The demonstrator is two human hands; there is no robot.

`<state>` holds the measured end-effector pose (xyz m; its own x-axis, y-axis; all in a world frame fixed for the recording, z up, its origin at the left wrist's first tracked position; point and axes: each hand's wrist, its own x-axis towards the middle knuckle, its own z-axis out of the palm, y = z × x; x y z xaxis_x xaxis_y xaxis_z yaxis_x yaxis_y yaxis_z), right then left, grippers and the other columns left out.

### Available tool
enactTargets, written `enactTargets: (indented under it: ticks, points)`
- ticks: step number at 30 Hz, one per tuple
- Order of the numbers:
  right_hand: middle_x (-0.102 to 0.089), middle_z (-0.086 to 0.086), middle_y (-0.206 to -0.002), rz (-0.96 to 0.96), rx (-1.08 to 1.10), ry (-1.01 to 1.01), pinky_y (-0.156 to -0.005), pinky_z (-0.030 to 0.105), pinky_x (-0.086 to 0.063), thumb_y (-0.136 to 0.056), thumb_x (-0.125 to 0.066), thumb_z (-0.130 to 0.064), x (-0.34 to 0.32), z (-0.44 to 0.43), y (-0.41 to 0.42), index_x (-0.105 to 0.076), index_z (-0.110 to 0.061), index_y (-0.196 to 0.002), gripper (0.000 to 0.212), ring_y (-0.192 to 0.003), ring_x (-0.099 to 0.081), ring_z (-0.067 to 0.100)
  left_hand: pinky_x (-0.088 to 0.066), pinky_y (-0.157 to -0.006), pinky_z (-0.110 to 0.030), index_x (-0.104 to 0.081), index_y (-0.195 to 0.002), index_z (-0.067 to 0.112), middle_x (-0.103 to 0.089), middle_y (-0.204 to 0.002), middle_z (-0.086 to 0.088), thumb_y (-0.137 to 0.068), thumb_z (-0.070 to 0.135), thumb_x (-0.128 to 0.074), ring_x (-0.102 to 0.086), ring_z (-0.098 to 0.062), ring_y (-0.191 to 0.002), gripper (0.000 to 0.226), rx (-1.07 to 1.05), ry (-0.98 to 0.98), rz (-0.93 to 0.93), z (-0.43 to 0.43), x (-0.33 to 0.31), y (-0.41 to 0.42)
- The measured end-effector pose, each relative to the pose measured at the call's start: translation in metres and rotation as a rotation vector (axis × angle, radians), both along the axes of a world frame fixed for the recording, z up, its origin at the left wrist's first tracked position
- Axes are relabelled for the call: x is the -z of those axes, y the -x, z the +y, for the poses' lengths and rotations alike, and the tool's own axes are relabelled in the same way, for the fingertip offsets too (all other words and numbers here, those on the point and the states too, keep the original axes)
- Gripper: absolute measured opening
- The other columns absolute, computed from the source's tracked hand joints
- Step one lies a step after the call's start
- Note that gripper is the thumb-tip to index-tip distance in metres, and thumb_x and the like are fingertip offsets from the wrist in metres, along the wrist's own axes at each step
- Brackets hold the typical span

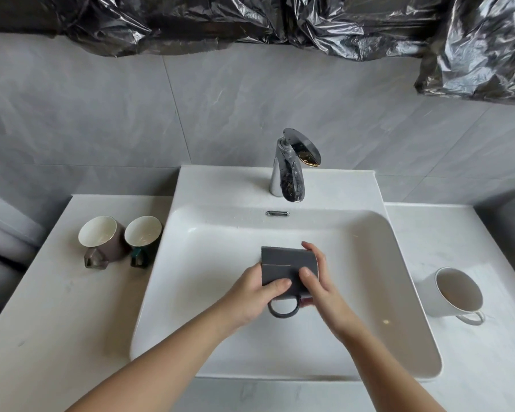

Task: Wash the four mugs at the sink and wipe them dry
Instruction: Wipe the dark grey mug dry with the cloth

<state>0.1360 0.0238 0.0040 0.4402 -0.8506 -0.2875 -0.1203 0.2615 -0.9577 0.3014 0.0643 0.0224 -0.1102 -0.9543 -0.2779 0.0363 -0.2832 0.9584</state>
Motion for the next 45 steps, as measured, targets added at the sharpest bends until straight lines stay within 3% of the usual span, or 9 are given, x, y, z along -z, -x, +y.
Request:
enactTargets:
  ticks: [4, 8, 14, 19, 22, 27, 31, 36, 45]
  points:
    - [-0.072, 0.006, -0.108, -0.030, -0.083, -0.399, -0.058, 0.030, -0.048, -0.084, -0.041, -0.078, -0.006, -0.013, 0.003, -0.053, -0.033, -0.128, 0.064, -0.087, -0.066, 0.026, -0.010, -0.119, -0.035, -0.045, -0.108, 0.048, -0.062, -0.108, 0.029, -0.093, 0.025, -0.057, -0.054, -0.001, -0.114, 0.030, 0.223, 0.153, -0.500, -0.005, 0.005, -0.011]
    - [-0.062, 0.000, -0.088, -0.017, 0.068, -0.267, -0.058, 0.028, -0.040, -0.082, -0.050, -0.065, -0.003, -0.015, -0.006, -0.056, -0.025, -0.108, 0.048, -0.068, -0.054, 0.012, -0.042, -0.095, -0.019, -0.052, -0.116, 0.033, -0.066, -0.114, 0.016, -0.094, 0.013, -0.058, -0.060, -0.007, -0.111, 0.030, 0.126, 0.032, -0.088, -0.003, -0.004, -0.001]
    - [-0.062, -0.018, -0.091, 0.039, -0.029, 0.176, -0.071, 0.017, -0.048, -0.079, -0.055, -0.053, -0.006, -0.015, -0.002, -0.043, -0.027, -0.122, 0.052, -0.081, -0.058, 0.001, -0.049, -0.096, -0.029, -0.057, -0.127, 0.016, -0.068, -0.121, -0.005, -0.089, 0.020, -0.059, -0.063, -0.022, -0.115, 0.038, 0.078, -0.035, 0.199, -0.005, -0.007, -0.004]
    - [-0.059, -0.010, -0.131, 0.085, -0.142, -0.241, -0.067, 0.029, -0.056, -0.083, -0.042, -0.074, -0.014, -0.022, 0.007, -0.034, -0.049, -0.144, 0.066, -0.099, -0.069, 0.014, -0.025, -0.116, -0.032, -0.052, -0.121, 0.032, -0.066, -0.120, 0.014, -0.086, 0.028, -0.056, -0.055, -0.005, -0.121, 0.035, 0.079, 0.152, -0.275, -0.009, 0.000, -0.012]
    - [-0.070, 0.010, -0.096, -0.110, -0.027, -0.563, -0.047, 0.028, -0.050, -0.093, -0.038, -0.068, -0.021, -0.023, -0.003, -0.058, -0.025, -0.124, 0.057, -0.067, -0.067, 0.028, 0.005, -0.121, -0.036, -0.045, -0.134, 0.031, -0.058, -0.129, 0.018, -0.088, 0.033, -0.052, -0.041, 0.006, -0.129, 0.046, 0.237, 0.305, -0.592, -0.016, 0.006, -0.014]
    - [-0.049, 0.005, -0.078, -0.089, 0.108, -0.241, -0.047, 0.024, -0.033, -0.097, -0.053, -0.046, -0.007, -0.022, -0.008, -0.054, -0.026, -0.114, 0.026, -0.052, -0.042, 0.017, -0.043, -0.106, -0.035, -0.049, -0.128, 0.027, -0.066, -0.120, 0.001, -0.089, 0.024, -0.060, -0.060, -0.015, -0.117, 0.041, 0.147, 0.029, -0.066, -0.013, -0.004, -0.005]
    - [-0.062, 0.002, -0.089, -0.025, 0.001, -0.022, -0.051, 0.027, -0.042, -0.088, -0.052, -0.042, -0.006, -0.019, -0.001, -0.042, -0.039, -0.126, 0.039, -0.060, -0.053, 0.018, -0.048, -0.097, -0.029, -0.056, -0.120, 0.018, -0.071, -0.108, -0.003, -0.095, 0.016, -0.056, -0.066, -0.022, -0.107, 0.025, 0.056, 0.032, -0.047, -0.013, -0.007, -0.004]
    - [-0.063, 0.007, -0.079, -0.109, 0.004, -0.465, -0.044, 0.023, -0.036, -0.096, -0.041, -0.061, -0.019, -0.027, 0.001, -0.061, -0.024, -0.110, 0.044, -0.055, -0.052, 0.021, -0.006, -0.122, -0.034, -0.048, -0.129, 0.031, -0.058, -0.131, 0.015, -0.084, 0.054, -0.045, -0.033, -0.018, -0.141, 0.051, 0.230, 0.276, -0.577, -0.017, 0.009, -0.010]
    - [-0.065, 0.004, -0.087, 0.033, -0.053, 0.053, -0.050, 0.025, -0.043, -0.085, -0.052, -0.045, -0.009, -0.029, 0.007, -0.045, -0.030, -0.119, 0.038, -0.062, -0.059, 0.017, -0.047, -0.082, -0.014, -0.057, -0.113, 0.019, -0.073, -0.096, 0.009, -0.097, 0.003, -0.051, -0.067, -0.007, -0.094, 0.023, 0.022, 0.084, -0.041, -0.017, -0.008, 0.006]
